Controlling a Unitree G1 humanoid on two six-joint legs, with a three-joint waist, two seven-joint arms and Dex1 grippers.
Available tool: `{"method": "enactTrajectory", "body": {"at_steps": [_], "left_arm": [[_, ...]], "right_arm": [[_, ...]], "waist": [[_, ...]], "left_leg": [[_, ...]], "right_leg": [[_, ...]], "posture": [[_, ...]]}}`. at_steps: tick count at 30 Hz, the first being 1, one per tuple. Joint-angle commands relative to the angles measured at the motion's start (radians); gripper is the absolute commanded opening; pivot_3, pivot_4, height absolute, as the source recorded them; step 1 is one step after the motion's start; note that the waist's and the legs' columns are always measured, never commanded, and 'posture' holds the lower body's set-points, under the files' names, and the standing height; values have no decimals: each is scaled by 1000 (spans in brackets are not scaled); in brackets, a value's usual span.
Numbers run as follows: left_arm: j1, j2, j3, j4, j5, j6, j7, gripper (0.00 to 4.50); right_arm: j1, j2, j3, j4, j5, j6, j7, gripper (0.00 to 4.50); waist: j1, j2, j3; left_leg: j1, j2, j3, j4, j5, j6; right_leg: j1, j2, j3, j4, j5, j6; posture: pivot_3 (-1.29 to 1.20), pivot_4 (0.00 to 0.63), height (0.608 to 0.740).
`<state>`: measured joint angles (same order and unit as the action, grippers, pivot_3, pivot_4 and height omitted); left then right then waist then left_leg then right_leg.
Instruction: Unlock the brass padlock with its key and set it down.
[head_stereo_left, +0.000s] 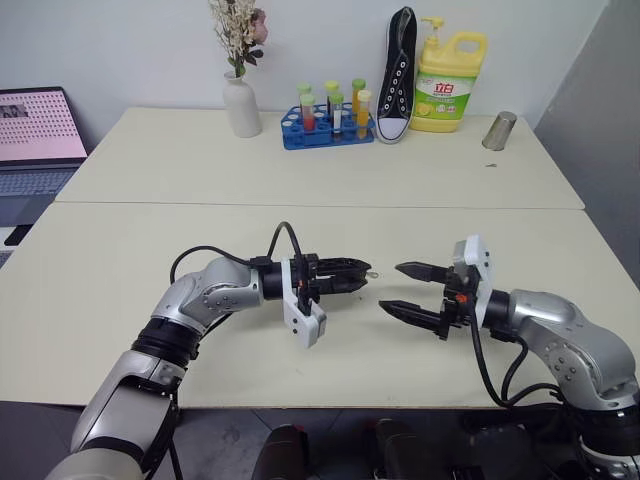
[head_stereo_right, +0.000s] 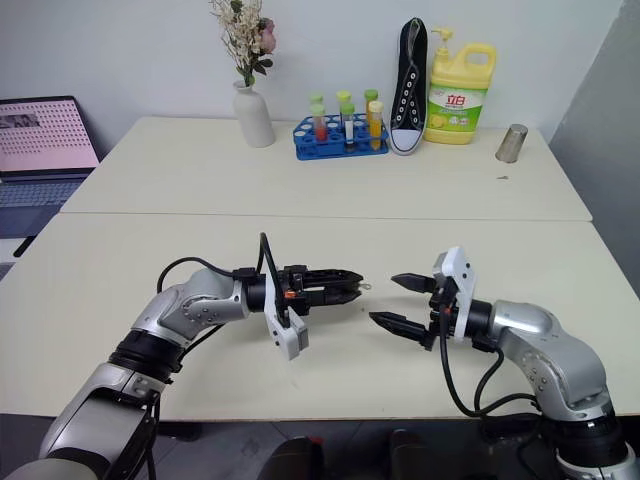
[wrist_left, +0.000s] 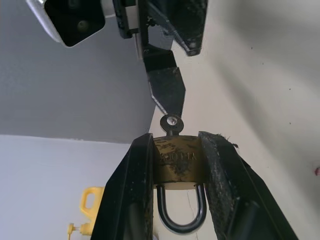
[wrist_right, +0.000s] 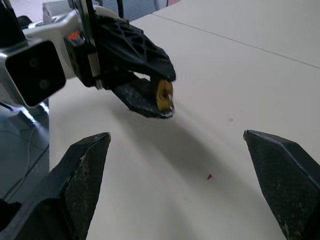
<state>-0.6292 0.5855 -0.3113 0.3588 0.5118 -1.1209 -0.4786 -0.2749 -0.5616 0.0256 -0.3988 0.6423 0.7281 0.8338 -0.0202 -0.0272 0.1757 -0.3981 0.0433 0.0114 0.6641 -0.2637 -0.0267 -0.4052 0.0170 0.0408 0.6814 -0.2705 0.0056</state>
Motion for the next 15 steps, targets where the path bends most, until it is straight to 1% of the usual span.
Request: {"method": "enactTrajectory", "body": {"at_steps": [1,4,11,14,15], "left_arm": [[13,10,2,-45,-25,-6,22,992],[16,15,0,-47,-25,-9,28,992],[16,17,-2,-48,-29,-10,33,992],[18,16,-6,-51,-30,-11,31,992],[17,15,-7,-52,-32,-11,30,992]], "right_arm": [[-57,23,3,18,52,29,16,4500],[-82,27,-1,31,80,59,27,4500],[-97,13,12,46,86,76,55,4500],[-102,19,21,53,84,83,58,3875],[-104,20,22,55,83,83,58,3526]], "waist": [[-3,0,0],[-4,0,0],[-5,0,0],[-5,0,0],[-6,0,0]], "left_leg": [[0,0,0,0,0,0],[0,0,0,0,0,0],[0,0,-1,0,0,0],[0,0,-1,0,0,0],[0,0,-1,0,0,0]], "right_leg": [[0,0,0,0,0,0],[0,0,-1,0,0,0],[0,0,-1,0,0,0],[0,0,-1,0,0,0],[0,0,-1,0,0,0]], "posture": [[0,150,740],[0,150,740],[0,150,740],[0,150,740],[0,150,740]]}}
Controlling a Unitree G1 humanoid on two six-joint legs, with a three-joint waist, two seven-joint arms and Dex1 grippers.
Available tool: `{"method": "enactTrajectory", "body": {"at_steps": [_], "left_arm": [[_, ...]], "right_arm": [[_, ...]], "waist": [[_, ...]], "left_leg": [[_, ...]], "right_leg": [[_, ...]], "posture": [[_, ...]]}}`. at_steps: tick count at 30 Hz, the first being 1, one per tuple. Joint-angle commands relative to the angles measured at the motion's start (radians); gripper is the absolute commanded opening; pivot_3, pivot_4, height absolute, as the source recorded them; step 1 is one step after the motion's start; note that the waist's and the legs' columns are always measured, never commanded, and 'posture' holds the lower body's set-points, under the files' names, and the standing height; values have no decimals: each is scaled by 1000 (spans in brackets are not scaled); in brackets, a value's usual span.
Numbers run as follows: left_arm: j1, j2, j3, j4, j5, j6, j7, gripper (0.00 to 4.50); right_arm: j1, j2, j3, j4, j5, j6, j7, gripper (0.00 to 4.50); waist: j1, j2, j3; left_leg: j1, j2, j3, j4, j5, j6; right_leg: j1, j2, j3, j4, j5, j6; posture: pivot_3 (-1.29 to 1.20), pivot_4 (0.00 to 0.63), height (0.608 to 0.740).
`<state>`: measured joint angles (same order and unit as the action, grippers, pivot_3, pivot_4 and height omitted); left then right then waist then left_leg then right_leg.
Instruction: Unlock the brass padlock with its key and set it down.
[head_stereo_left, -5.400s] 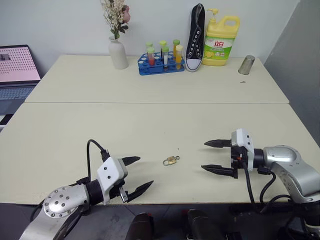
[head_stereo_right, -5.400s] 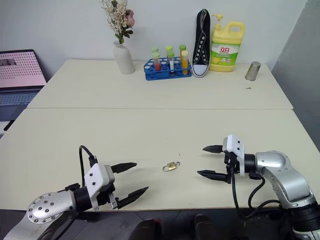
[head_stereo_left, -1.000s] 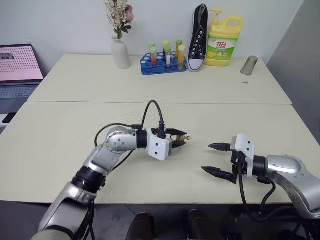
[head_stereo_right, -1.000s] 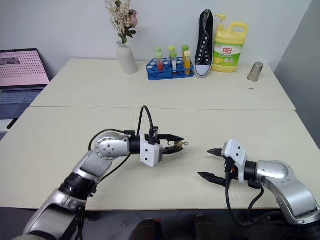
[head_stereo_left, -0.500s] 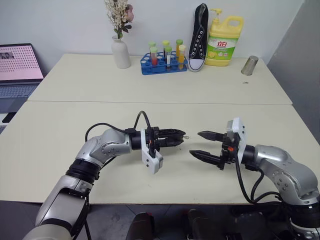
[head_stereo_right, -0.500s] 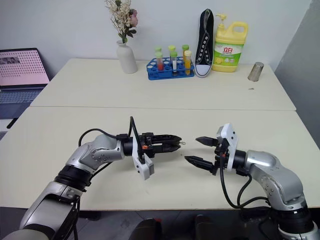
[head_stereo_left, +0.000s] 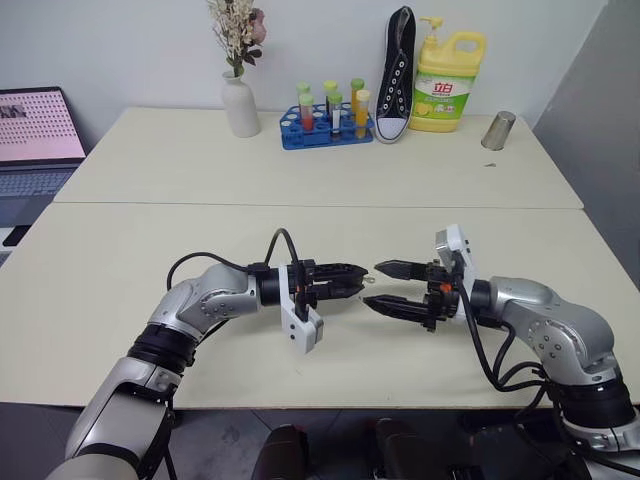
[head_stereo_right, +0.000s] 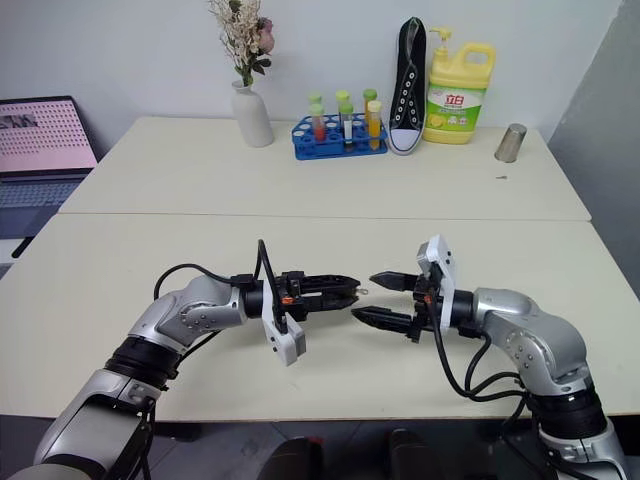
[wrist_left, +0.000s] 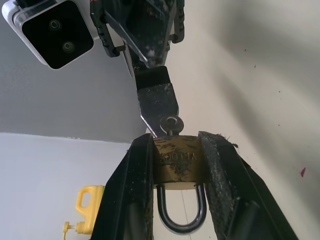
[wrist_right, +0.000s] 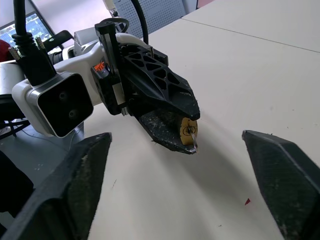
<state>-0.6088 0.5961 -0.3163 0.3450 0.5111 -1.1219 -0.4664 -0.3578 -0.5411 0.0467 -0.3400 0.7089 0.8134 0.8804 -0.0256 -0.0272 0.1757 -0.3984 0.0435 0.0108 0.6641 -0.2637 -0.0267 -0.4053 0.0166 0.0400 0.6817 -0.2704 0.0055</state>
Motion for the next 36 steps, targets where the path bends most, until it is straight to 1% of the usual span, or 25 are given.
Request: {"method": "enactTrajectory", "body": {"at_steps": [1,4,5,8,9,10,18,26,29,36], "left_arm": [[-4,4,-2,-38,-32,-10,18,992],[-4,2,-4,-38,-36,-10,18,992],[-4,2,-4,-38,-36,-10,19,992],[3,-2,-6,-44,-37,-8,19,992],[4,-2,-7,-45,-37,-7,18,992],[6,-3,-7,-47,-38,-6,18,992],[16,0,-10,-58,-36,-9,22,992],[7,3,-9,-51,20,-54,55,992],[0,2,-9,-44,44,-71,72,992],[-9,3,-12,-41,87,-85,105,992]], "right_arm": [[-24,2,2,-2,16,0,10,3165],[-30,-3,9,4,14,2,15,2009],[-31,-4,9,5,14,3,16,1708],[-36,-11,14,9,16,11,26,523],[-38,-11,14,10,17,12,27,199],[-41,-12,14,12,20,16,29,49],[-72,-22,9,32,40,58,56,0],[-203,-60,-5,134,168,344,62,0],[-282,-42,-29,220,222,496,24,0],[-372,26,-97,344,261,698,-66,0]], "waist": [[0,0,0],[0,0,0],[0,0,0],[0,0,0],[0,0,0],[0,0,0],[0,0,0],[0,0,0],[0,0,0],[0,0,0]], "left_leg": [[0,0,0,0,0,0],[0,0,0,0,0,0],[0,0,0,0,0,0],[0,0,0,0,0,0],[0,0,0,0,0,0],[0,0,0,0,0,0],[0,0,0,0,0,0],[0,0,0,0,0,0],[0,0,0,0,0,0],[-1,1,0,0,0,0]], "right_leg": [[0,0,0,0,0,0],[0,0,0,0,0,0],[0,0,0,0,0,0],[0,0,0,0,0,0],[0,0,0,0,0,0],[0,0,0,0,0,0],[0,0,0,0,0,0],[0,0,0,0,0,0],[0,-1,0,0,0,0],[-1,-1,0,0,0,0]], "posture": [[0,150,740],[0,150,740],[0,150,740],[0,150,740],[0,150,740],[0,150,740],[0,150,740],[0,150,740],[0,150,740],[0,150,740]]}}
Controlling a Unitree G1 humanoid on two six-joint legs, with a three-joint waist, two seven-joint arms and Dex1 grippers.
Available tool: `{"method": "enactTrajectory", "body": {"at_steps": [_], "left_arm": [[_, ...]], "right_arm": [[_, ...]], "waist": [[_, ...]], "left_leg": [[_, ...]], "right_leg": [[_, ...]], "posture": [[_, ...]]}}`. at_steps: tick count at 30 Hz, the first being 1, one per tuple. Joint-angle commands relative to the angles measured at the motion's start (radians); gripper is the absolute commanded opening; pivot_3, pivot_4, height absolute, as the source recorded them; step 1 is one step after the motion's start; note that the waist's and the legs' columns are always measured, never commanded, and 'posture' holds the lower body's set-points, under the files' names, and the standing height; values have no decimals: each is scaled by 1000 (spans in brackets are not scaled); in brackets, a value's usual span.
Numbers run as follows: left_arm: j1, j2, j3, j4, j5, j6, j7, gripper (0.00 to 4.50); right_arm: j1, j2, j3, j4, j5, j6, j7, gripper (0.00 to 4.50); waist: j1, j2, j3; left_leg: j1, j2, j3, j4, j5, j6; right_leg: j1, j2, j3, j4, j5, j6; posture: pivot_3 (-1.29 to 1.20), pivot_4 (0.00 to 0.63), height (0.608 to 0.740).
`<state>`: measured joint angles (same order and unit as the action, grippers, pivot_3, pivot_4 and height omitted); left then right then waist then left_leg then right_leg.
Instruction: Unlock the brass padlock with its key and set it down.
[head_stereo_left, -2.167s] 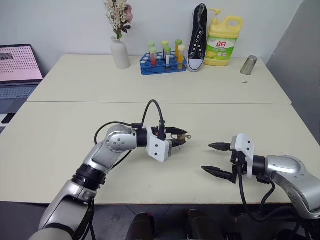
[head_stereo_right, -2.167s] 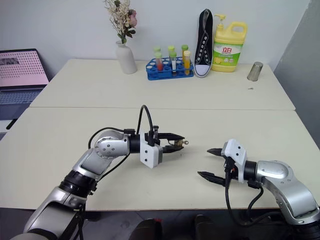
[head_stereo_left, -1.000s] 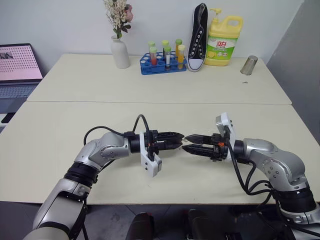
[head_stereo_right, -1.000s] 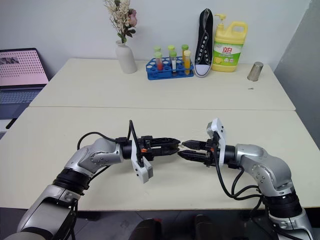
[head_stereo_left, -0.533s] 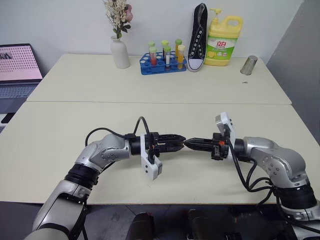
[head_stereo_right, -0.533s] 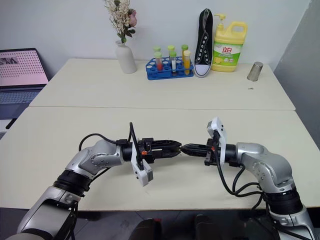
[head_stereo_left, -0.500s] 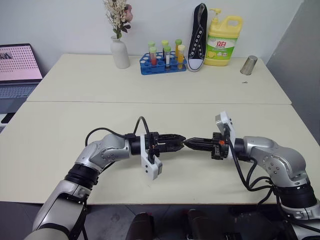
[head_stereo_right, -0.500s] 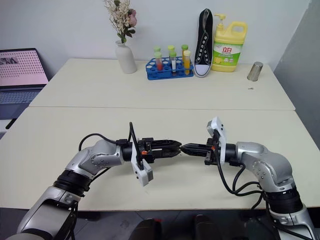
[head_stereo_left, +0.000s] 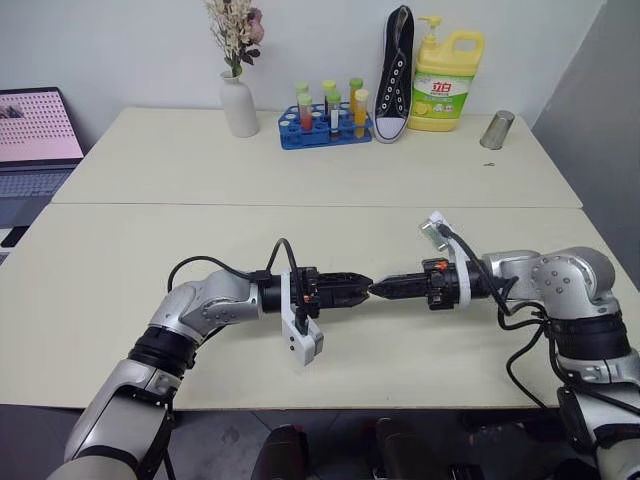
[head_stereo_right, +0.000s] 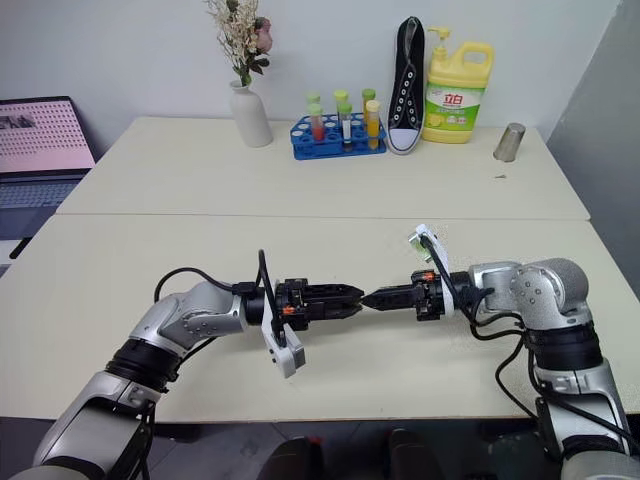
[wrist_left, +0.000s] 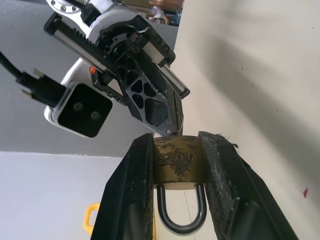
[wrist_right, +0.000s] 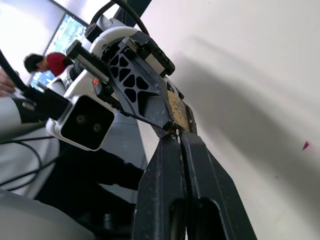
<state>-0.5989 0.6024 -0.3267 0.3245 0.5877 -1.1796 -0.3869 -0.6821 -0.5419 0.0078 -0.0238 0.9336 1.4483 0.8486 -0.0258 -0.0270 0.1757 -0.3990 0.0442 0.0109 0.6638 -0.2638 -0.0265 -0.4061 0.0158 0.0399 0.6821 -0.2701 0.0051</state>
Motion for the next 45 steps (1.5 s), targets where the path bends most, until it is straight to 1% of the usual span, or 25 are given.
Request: {"method": "enactTrajectory", "body": {"at_steps": [1,6,12,14,15,16,17,21,23,28,32,35,45], "left_arm": [[-20,-3,-3,-19,15,-28,30,991],[-16,0,-8,-25,22,-25,43,991],[-9,1,-7,-27,8,-6,44,991],[-6,1,-6,-28,1,1,45,991],[-4,0,-5,-29,-6,7,45,991],[-1,-2,-4,-30,-13,16,45,991],[1,-2,-3,-32,-18,21,45,991],[7,-5,-6,-40,-37,40,42,991],[9,-5,-7,-47,-43,47,42,991],[13,-12,-9,-56,-68,71,34,991],[9,-13,-11,-59,-80,80,28,991],[12,-9,-15,-65,-86,78,23,991],[21,-4,-14,-74,-96,82,8,991]], "right_arm": [[-58,40,-71,45,36,83,-47,0],[-73,59,-93,56,32,120,-68,0],[-34,40,-56,-43,40,57,-18,0],[-12,27,-43,-85,39,19,6,395],[10,3,-19,-126,23,-27,36,644],[37,-36,18,-174,-11,-100,82,1049],[56,-64,45,-206,-35,-151,115,1311],[98,-96,55,-227,-117,-336,150,2765],[124,-110,68,-245,-164,-417,161,2772],[186,-61,71,-297,-182,-485,114,2772],[225,12,79,-295,-211,-538,53,2772],[231,41,72,-295,-210,-549,31,2772],[210,69,65,-262,-194,-554,13,2772]], "waist": [[0,0,0],[0,0,0],[-1,0,0],[-1,0,0],[-1,0,0],[-1,0,0],[0,0,0],[-1,0,0],[-1,0,0],[-1,0,0],[-1,0,0],[-1,0,0],[-1,0,0]], "left_leg": [[0,0,0,0,0,0],[-1,0,0,0,0,0],[-1,0,-1,0,0,0],[-1,0,0,0,0,0],[-1,0,-1,0,0,0],[-1,0,-1,-1,0,0],[-1,0,-1,-1,0,0],[-1,-1,-1,0,0,0],[-1,-1,-1,0,0,0],[-1,0,-1,0,0,0],[-1,0,-1,0,0,0],[-1,0,-1,0,0,0],[-1,0,-1,0,0,0]], "right_leg": [[0,0,0,0,0,0],[0,0,0,0,0,0],[-1,0,-1,0,0,0],[-1,0,-1,0,0,0],[-1,0,-1,0,0,0],[-1,0,-1,0,0,0],[-1,0,-1,0,0,0],[-1,0,-1,-1,0,1],[-1,0,-1,0,0,1],[-1,0,-1,0,0,1],[-1,0,-1,0,0,1],[-1,0,-1,0,0,1],[-1,0,-1,0,0,1]], "posture": [[0,150,740],[0,150,740],[0,150,740],[0,150,740],[0,150,740],[0,150,740],[0,150,740],[0,150,740],[0,150,740],[0,150,740],[0,150,740],[0,150,740],[0,150,740]]}}
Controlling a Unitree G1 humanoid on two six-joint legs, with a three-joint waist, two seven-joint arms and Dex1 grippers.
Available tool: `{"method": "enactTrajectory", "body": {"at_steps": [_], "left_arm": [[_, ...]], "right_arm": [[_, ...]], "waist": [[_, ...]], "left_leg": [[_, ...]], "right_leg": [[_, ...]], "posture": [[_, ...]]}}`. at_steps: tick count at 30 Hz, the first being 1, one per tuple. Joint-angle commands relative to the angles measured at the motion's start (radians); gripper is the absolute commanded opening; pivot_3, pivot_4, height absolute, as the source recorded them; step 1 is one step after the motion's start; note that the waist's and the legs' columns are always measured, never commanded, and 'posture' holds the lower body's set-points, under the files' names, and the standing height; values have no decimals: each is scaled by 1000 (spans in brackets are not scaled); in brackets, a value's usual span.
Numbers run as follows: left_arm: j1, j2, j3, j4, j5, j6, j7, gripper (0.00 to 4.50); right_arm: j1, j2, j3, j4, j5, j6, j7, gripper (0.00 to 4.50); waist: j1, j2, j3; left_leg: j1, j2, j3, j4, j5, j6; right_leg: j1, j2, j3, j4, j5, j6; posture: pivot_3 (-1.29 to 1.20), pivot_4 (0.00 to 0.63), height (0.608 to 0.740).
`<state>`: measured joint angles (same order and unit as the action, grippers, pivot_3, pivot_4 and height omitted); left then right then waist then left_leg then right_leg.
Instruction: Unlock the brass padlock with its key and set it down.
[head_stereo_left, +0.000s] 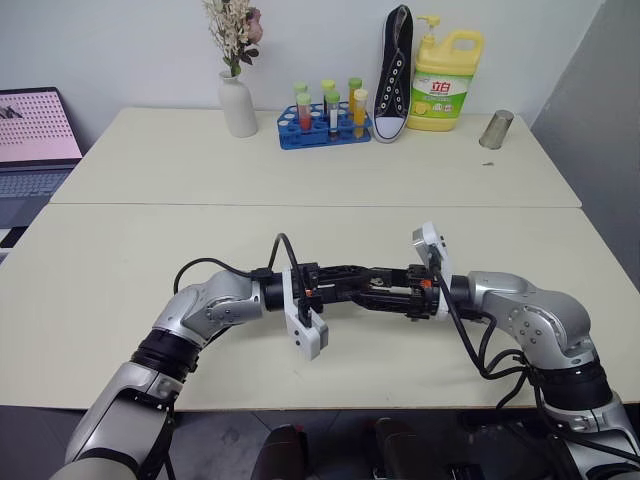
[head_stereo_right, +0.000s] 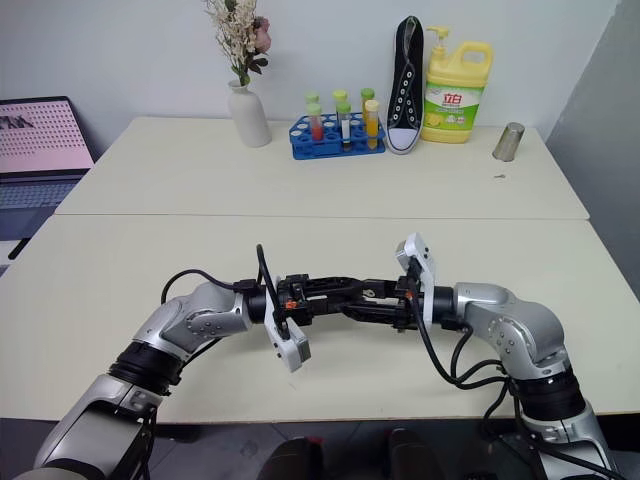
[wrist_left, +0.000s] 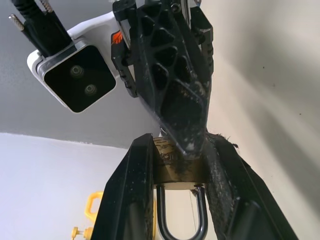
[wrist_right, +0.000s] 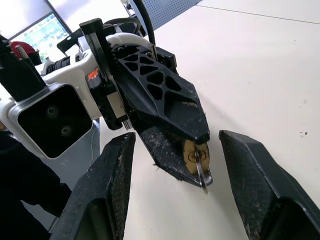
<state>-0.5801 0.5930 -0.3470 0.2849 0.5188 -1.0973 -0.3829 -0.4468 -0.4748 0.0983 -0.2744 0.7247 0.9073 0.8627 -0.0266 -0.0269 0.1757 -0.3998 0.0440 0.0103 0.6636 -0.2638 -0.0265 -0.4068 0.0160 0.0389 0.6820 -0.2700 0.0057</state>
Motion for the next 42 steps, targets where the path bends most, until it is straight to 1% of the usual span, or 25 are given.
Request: {"method": "enactTrajectory", "body": {"at_steps": [1,3,6,9,11,12,21,23,27,29,30,34,35,39,42], "left_arm": [[5,6,7,-35,-27,1,3,991],[8,7,8,-37,-27,3,2,991],[11,7,9,-39,-28,6,2,991],[15,8,10,-42,-29,9,1,991],[17,9,10,-43,-31,11,1,991],[17,9,10,-43,-32,12,0,991],[27,23,-11,-42,-61,6,-34,991],[29,28,-7,-47,-48,-11,-34,991],[31,36,-13,-47,-85,-12,-47,991],[37,40,-14,-60,-130,-2,-60,1719],[41,44,-17,-68,-146,2,-70,1959],[75,71,-35,-118,-192,6,-113,3198],[100,83,-40,-151,-225,22,-129,3535],[164,109,-27,-246,-299,77,-160,3568],[192,130,-15,-292,-386,143,-194,3568]], "right_arm": [[-26,1,-24,-9,13,-15,1,2772],[-27,3,-25,-5,15,-15,4,2772],[-26,4,-28,-4,19,-13,5,2203],[-26,-4,-28,3,15,-17,15,1066],[-26,-8,-28,4,16,-18,20,389],[-26,-10,-27,5,15,-20,23,238],[-37,-13,-26,15,18,-25,50,235],[-39,-14,-25,17,16,-27,55,234],[-45,-11,-27,21,17,-25,58,234],[-44,-11,-27,21,16,-25,59,233],[-44,-12,-27,21,15,-25,58,223],[-41,-16,-28,21,10,-28,53,205],[-40,-16,-30,22,8,-30,50,205],[-40,-24,-33,35,-5,-45,47,205],[-46,-30,-35,51,-13,-57,50,205]], "waist": [[0,0,0],[0,0,0],[0,0,0],[0,0,0],[0,0,0],[0,0,0],[0,0,0],[0,0,0],[0,0,0],[0,0,0],[0,0,0],[0,0,0],[-1,0,0],[-1,0,0],[-1,0,0]], "left_leg": [[0,0,0,0,0,0],[0,0,0,0,0,0],[0,0,0,0,0,0],[0,0,0,0,0,0],[0,0,0,0,0,0],[0,0,0,0,0,0],[0,0,0,0,0,0],[0,0,0,0,0,0],[0,0,0,0,0,0],[0,0,0,0,0,0],[0,0,0,0,0,0],[0,0,0,0,0,0],[0,0,0,0,0,0],[0,0,0,0,0,0],[1,0,0,0,0,0]], "right_leg": [[0,0,0,0,0,0],[0,0,0,0,0,0],[0,0,0,0,0,0],[0,0,0,0,0,0],[0,0,0,0,0,0],[0,0,0,0,0,0],[0,0,0,0,0,0],[0,0,0,0,0,0],[0,0,0,0,0,0],[0,0,0,0,0,0],[0,0,0,0,0,0],[0,0,0,0,0,0],[0,0,0,0,0,0],[0,0,0,0,0,0],[0,0,0,0,0,0]], "posture": [[0,150,740],[0,150,740],[0,150,740],[0,150,740],[0,150,740],[0,150,740],[0,150,740],[0,150,740],[0,150,740],[0,150,740],[0,150,740],[0,150,740],[0,150,740],[0,150,740],[0,150,740]]}}
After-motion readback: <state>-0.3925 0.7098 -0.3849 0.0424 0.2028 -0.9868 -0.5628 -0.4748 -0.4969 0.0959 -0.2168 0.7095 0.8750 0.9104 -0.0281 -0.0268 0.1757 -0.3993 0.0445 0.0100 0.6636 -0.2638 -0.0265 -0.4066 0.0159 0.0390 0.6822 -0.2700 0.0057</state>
